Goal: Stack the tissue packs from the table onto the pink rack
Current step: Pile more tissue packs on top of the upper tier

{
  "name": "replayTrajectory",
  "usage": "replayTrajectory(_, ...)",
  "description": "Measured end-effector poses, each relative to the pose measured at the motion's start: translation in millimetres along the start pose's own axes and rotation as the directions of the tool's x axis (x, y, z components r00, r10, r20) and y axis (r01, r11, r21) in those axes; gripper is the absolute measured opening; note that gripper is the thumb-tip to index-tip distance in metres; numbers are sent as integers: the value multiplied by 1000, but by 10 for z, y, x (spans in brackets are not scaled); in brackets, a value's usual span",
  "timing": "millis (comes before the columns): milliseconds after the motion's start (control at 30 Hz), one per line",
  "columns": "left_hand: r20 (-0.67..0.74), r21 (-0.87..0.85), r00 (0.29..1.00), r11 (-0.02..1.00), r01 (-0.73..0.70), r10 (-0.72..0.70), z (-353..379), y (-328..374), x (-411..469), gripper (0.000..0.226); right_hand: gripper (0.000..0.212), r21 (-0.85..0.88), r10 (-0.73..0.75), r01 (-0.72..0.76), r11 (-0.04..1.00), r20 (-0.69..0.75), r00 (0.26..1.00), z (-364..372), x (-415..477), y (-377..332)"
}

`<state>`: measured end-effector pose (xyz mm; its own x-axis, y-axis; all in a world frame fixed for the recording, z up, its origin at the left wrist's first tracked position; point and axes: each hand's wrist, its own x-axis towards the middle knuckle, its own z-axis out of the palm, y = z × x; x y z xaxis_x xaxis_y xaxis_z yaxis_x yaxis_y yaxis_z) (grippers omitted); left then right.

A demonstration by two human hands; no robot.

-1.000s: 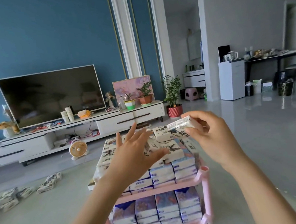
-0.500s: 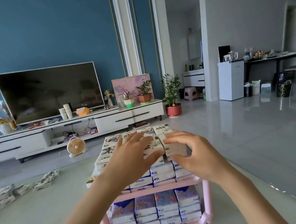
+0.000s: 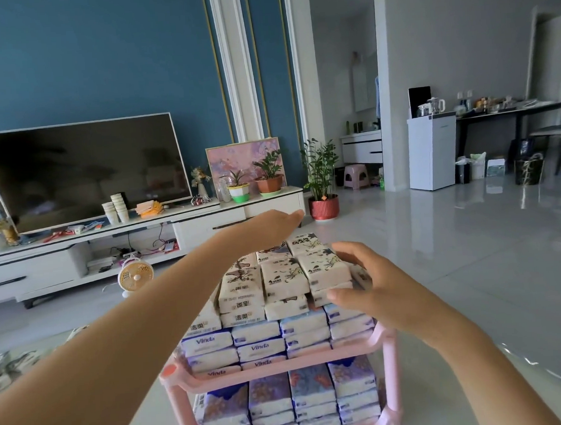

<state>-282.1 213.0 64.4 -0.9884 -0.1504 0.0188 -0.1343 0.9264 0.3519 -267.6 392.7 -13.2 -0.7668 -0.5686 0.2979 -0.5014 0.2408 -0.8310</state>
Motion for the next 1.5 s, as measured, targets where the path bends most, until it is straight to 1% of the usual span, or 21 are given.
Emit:
replayTrajectory(67, 12, 59, 1000, 998, 22, -23, 68, 19, 47, 62, 57, -87, 3, -5, 996, -17, 1000, -46, -9, -26)
replayTrajectory(133, 25, 59, 999, 998, 30, -32, 105, 9, 71, 64, 55, -112, 15, -19, 994, -30, 999, -71, -17, -50)
replayTrajectory(233, -4, 24, 1000, 999, 26, -26, 140, -31, 77, 66, 57, -184, 16, -28, 983, -65, 998, -92, -18, -67)
replayTrajectory(400, -27, 53, 1000, 999, 12, -11, 150, -13, 32, 64, 52, -213, 3, -20, 977, -82, 997, -74, 2, -74)
replayTrajectory(433, -26, 67, 1000, 998, 5, -3, 152, -14, 36, 62, 52, -217, 0, -19, 976, -85, 996, -71, 6, -74)
replayTrajectory(500, -34, 86, 999, 996, -1, 4, 171, -16, 52, 50, 52, -210, 0, -18, 978, -87, 996, -67, 13, -59)
replayTrajectory(567, -64, 66, 998, 998, 0, 4, 162, -19, 42, 49, 53, -204, 3, -18, 979, -74, 997, -61, 9, -58)
replayTrajectory(633, -150, -23, 988, 1000, -20, 16, 78, -62, -12, 56, 55, -189, 6, -19, 982, -67, 998, -77, -4, -61)
replayTrajectory(733, -367, -196, 930, 978, -74, -3, -118, -313, -214, 47, 50, -155, -5, -12, 988, -110, 994, -126, 2, -40)
replayTrajectory(800, -508, -352, 854, 932, -92, -108, -196, -676, -379, 48, 37, -102, -57, 36, 994, -209, 976, -137, 18, -41)
replayTrajectory(833, -542, -457, 818, 884, -95, -192, -214, -854, -468, 49, 30, -70, -69, 52, 996, -268, 961, -130, 29, -49)
replayTrajectory(867, -524, -578, 800, 812, -81, -293, -209, -1023, -538, 50, 27, -29, -62, 56, 998, -319, 946, -111, 45, -61)
replayTrajectory(933, -398, -780, 807, 624, -48, -435, -148, -1211, -656, 55, 26, 111, -4, 51, 993, -385, 923, -50, 92, -78)
replayTrajectory(967, -333, -839, 824, 542, -37, -459, -104, -1261, -682, 58, 25, 192, 33, 47, 980, -396, 918, -14, 118, -89)
replayTrajectory(1000, -282, -874, 841, 485, -26, -463, -50, -1301, -681, 61, 25, 258, 61, 45, 965, -391, 918, 25, 136, -108)
replayTrajectory(1033, -245, -893, 857, 450, -18, -452, 4, -1297, -687, 63, 26, 294, 71, 46, 955, -374, 925, 64, 148, -137)
replayTrajectory(1100, -178, -918, 878, 396, 15, -444, 89, -1252, -681, 66, 33, 281, 43, 55, 958, -331, 943, 134, 160, -187)
replayTrajectory(1200, -59, -963, 896, 262, 65, -440, 146, -1194, -644, 67, 45, 178, -14, 58, 982, -243, 970, 212, 177, -219)
replayTrajectory(1233, -48, -966, 900, 249, 68, -433, 152, -1166, -642, 69, 49, 149, -21, 53, 987, -213, 977, 239, 192, -216)
replayTrajectory(1367, -45, -957, 911, 281, 79, -410, 164, -1133, -626, 73, 60, 64, 0, 11, 998, -167, 986, 303, 253, -183)
replayTrajectory(1500, -30, -939, 920, 328, 109, -391, 176, -1118, -618, 75, 65, 52, 19, -13, 999, -131, 991, 285, 272, -213)
